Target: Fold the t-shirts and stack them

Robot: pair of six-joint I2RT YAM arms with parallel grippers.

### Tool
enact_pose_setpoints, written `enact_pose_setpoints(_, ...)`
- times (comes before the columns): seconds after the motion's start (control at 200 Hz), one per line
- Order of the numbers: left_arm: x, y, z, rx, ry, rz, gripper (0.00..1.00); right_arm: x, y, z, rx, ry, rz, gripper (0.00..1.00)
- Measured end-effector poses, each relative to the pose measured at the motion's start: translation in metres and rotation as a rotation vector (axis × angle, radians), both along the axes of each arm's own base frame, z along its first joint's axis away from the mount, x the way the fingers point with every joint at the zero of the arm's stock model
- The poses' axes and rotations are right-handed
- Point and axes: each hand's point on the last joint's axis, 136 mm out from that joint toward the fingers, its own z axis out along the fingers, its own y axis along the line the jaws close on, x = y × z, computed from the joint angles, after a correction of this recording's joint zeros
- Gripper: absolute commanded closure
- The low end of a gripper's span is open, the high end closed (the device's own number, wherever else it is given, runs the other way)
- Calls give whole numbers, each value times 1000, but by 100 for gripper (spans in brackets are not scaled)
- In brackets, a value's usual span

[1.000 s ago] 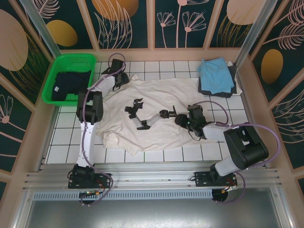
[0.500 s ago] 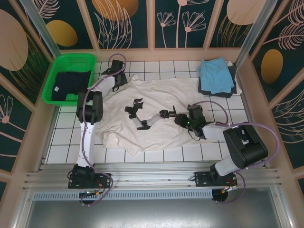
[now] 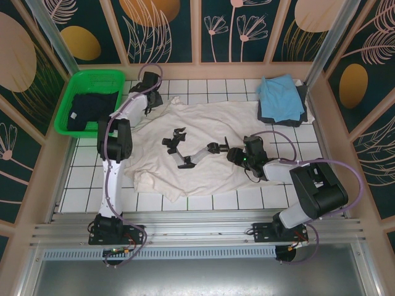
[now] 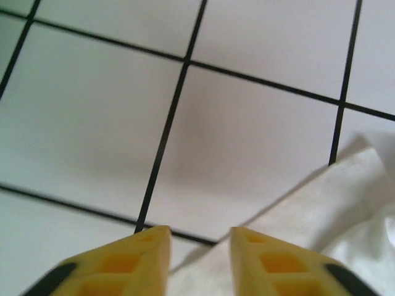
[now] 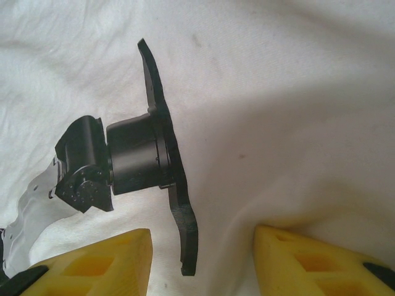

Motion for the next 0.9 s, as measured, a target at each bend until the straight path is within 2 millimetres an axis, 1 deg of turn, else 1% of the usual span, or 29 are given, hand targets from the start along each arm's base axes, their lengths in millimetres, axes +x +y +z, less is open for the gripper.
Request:
enact_pose_setpoints(0.045,-4,1,0,1,6,2,62,0,0,0,2,-4,0,52)
enact_pose_setpoints(0.09,-9,2,-3,3,17,1,62,1,0,0,4,-7,1,52)
enact_pose_setpoints(0.21,-18,-1,-20,-3,59,-11,59,3,2,0,12,-15,5,53)
enact_pose_setpoints(0.315,-15,-7,-29,-6,69,-20,56,4,3,1,17,-21,7,52)
enact_pose_setpoints(0.42,-8,-17,-39,-6,67,-35,56,4,3,1,17,-22,7,52)
enact_pose_setpoints(0.465,-7,-18,-43,6,69,-33,56,4,3,1,18,-23,7,53)
enact_pose_setpoints(0.485,-6,-18,-42,8,66,-33,57,3,3,1,18,-24,7,53)
enact_pose_setpoints(0.53,-5,-20,-41,3,62,-37,60,4,3,1,18,-25,7,53)
enact_pose_setpoints(0.571,-5,-21,-43,6,64,-37,65,4,3,1,19,-25,7,52)
enact_pose_setpoints(0.591,-5,-21,-43,10,62,-34,69,4,3,1,18,-25,7,53)
enact_pose_setpoints(0.661,-3,-20,-43,12,55,-26,87,4,3,1,19,-25,7,52)
enact_pose_setpoints(0.736,1,-19,-42,19,46,-23,100,4,4,0,19,-26,8,53)
enact_pose_setpoints(0.826,6,-18,-39,39,38,-23,100,5,4,1,21,-28,8,52)
enact_pose_setpoints(0.901,11,-14,-35,64,37,-11,100,6,5,1,23,-28,10,53)
